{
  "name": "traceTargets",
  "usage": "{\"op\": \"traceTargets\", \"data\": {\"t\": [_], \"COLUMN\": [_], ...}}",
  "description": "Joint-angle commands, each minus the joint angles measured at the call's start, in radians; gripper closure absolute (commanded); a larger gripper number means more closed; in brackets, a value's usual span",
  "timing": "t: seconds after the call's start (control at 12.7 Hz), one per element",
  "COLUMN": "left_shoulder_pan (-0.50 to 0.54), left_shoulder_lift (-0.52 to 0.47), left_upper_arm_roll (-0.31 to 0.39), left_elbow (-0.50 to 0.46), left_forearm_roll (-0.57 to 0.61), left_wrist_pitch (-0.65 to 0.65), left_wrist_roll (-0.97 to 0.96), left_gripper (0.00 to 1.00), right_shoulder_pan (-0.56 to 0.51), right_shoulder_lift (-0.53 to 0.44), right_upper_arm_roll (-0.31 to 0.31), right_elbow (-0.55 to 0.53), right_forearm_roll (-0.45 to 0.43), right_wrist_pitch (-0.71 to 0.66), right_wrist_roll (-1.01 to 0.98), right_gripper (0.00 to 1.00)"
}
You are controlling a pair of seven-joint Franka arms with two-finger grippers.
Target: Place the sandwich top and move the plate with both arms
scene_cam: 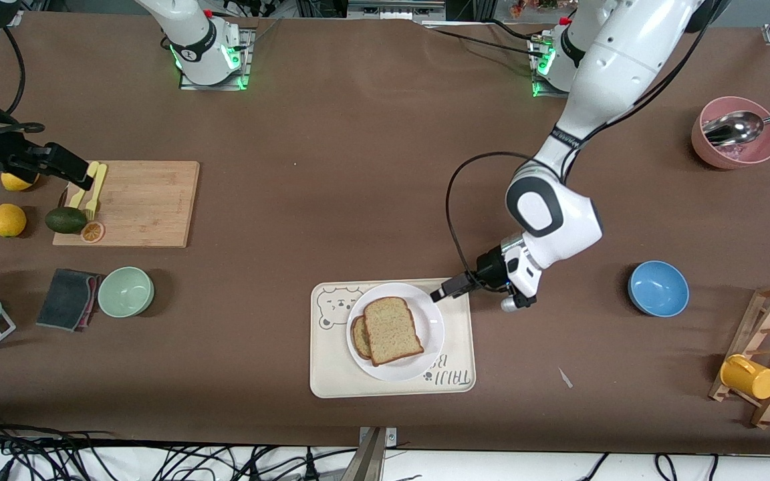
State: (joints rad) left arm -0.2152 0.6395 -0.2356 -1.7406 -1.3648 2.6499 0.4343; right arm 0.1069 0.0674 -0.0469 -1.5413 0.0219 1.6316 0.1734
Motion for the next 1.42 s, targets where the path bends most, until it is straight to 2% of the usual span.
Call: {"op": "traceTargets", "data": {"t": [0.0, 0.16, 0.32, 0.47, 0.63, 0.79, 0.87, 0.95, 1.03, 1.11, 1.34], "left_shoulder_pan": [0.029, 0.048, 0.095, 0.16, 0.252, 0.281, 0.283, 0.283, 0.283, 0.283, 0.283], "left_shoulder_lift": [-0.17, -0.239, -0.347, -0.453, -0.498, -0.558, -0.57, -0.572, -0.572, -0.572, -0.593], "left_upper_arm_roll": [0.001, 0.001, 0.001, 0.002, 0.01, 0.048, 0.061, 0.065, 0.065, 0.077, 0.174], "left_elbow": [-0.209, -0.293, -0.399, -0.494, -0.497, -0.484, -0.452, -0.407, -0.358, -0.3, -0.087], "left_forearm_roll": [0.082, 0.148, 0.28, 0.48, 0.667, 0.963, 1.122, 1.235, 1.286, 1.294, 1.296], "left_wrist_pitch": [-0.036, -0.037, -0.037, -0.077, -0.245, -0.345, -0.388, -0.451, -0.511, -0.587, -0.859], "left_wrist_roll": [0.004, 0.001, 0.0, -0.002, -0.012, -0.133, -0.229, -0.311, -0.36, -0.376, -0.394], "left_gripper": [0.0, 0.01, 0.0, 0.0, 0.0, 0.0, 0.0, 0.0, 0.0, 0.0, 0.0], "right_shoulder_pan": [-0.001, -0.003, -0.003, -0.003, -0.003, -0.003, -0.003, -0.003, -0.003, -0.004, -0.006], "right_shoulder_lift": [-0.003, -0.004, -0.006, -0.005, -0.004, -0.004, -0.004, -0.006, -0.008, -0.008, -0.005], "right_upper_arm_roll": [0.018, 0.016, 0.013, 0.012, 0.016, 0.016, 0.016, 0.013, 0.009, 0.004, -0.021], "right_elbow": [0.012, 0.013, 0.013, 0.013, 0.013, 0.012, 0.012, 0.013, 0.013, 0.017, 0.024], "right_forearm_roll": [0.001, 0.0, 0.001, 0.001, 0.001, 0.001, 0.001, 0.001, 0.0, -0.003, 0.001], "right_wrist_pitch": [-0.018, -0.018, -0.018, -0.016, -0.013, -0.01, -0.01, -0.01, -0.015, -0.015, -0.015], "right_wrist_roll": [0.008, 0.0, -0.006, -0.006, 0.0, -0.003, -0.003, -0.003, -0.008, -0.011, -0.025], "right_gripper": [0.0, 0.0, 0.0, 0.0, 0.0, 0.0, 0.0, 0.0, 0.0, 0.0, 0.0]}}
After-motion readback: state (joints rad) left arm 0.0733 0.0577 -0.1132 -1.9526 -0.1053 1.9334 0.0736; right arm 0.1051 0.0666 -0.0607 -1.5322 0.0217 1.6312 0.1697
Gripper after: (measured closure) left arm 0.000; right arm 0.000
